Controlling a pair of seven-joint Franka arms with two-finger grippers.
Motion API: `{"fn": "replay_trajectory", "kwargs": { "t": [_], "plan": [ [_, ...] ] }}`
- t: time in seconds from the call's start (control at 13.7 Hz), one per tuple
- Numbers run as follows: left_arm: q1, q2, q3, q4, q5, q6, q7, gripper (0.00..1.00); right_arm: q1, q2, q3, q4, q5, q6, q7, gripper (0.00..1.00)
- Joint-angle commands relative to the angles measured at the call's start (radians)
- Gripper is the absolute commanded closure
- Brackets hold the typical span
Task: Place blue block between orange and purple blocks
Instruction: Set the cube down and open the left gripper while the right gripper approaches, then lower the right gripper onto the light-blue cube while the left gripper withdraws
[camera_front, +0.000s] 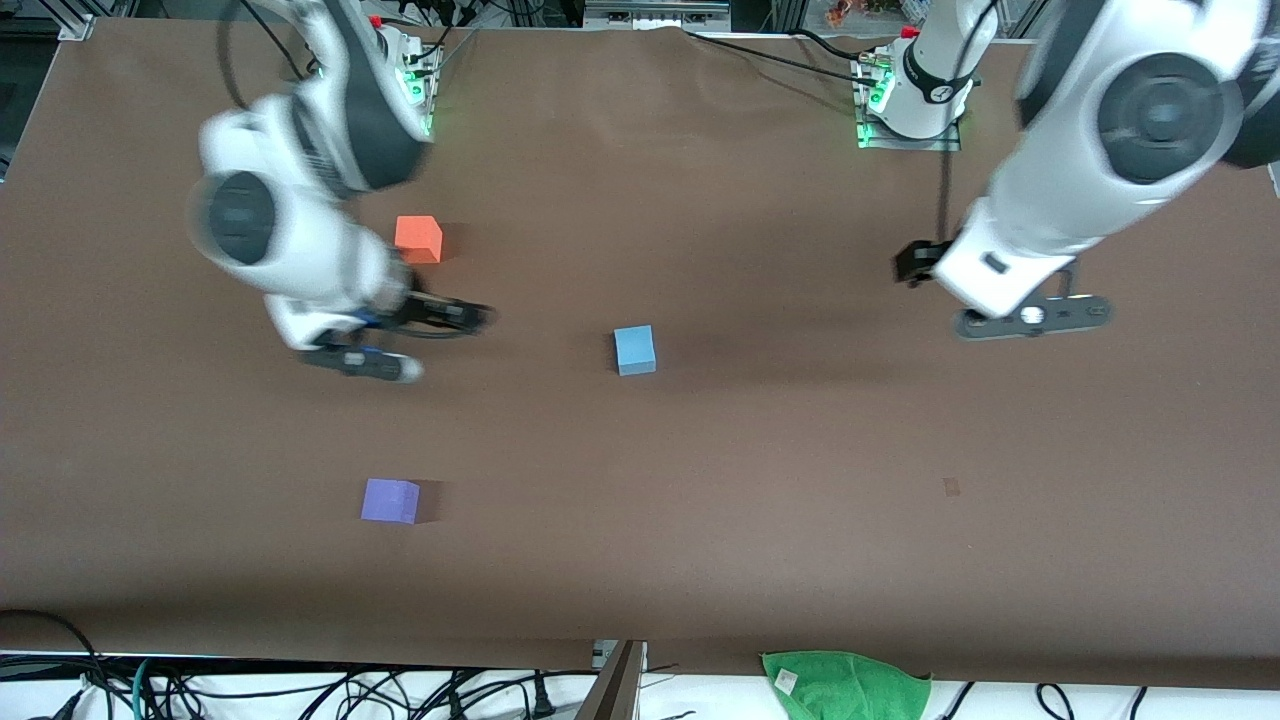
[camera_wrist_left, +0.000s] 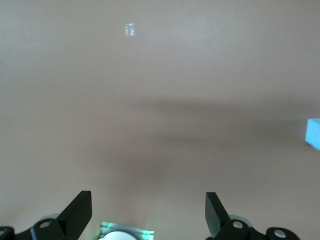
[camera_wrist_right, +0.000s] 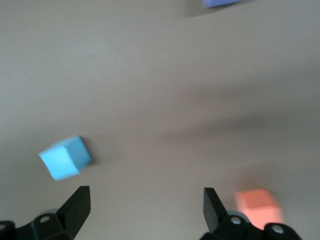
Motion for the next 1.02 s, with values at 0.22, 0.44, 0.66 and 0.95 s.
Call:
{"fn": "replay_trajectory", "kwargs": {
  "t": [0.22, 0.44, 0.66, 0.95],
  "plan": [
    [0.130, -0.020, -0.007, -0.042, -0.054, 0.042, 0.255, 0.00, 0.216, 0.222, -0.015, 0.040, -0.059, 0.265, 0.155, 0.00],
    [0.127, -0.084, 0.040, -0.137, -0.064, 0.097, 0.388, 0.00, 0.279, 0.298, -0.015, 0.054, -0.127, 0.343, 0.186, 0.00],
    [0.139, -0.204, 0.071, -0.304, -0.083, 0.281, 0.399, 0.00, 0.289, 0.365, -0.015, 0.135, -0.135, 0.374, 0.178, 0.00],
    [0.132, -0.253, 0.094, -0.358, -0.081, 0.318, 0.393, 0.00, 0.322, 0.380, -0.015, 0.148, -0.164, 0.377, 0.181, 0.00]
  ]
}}
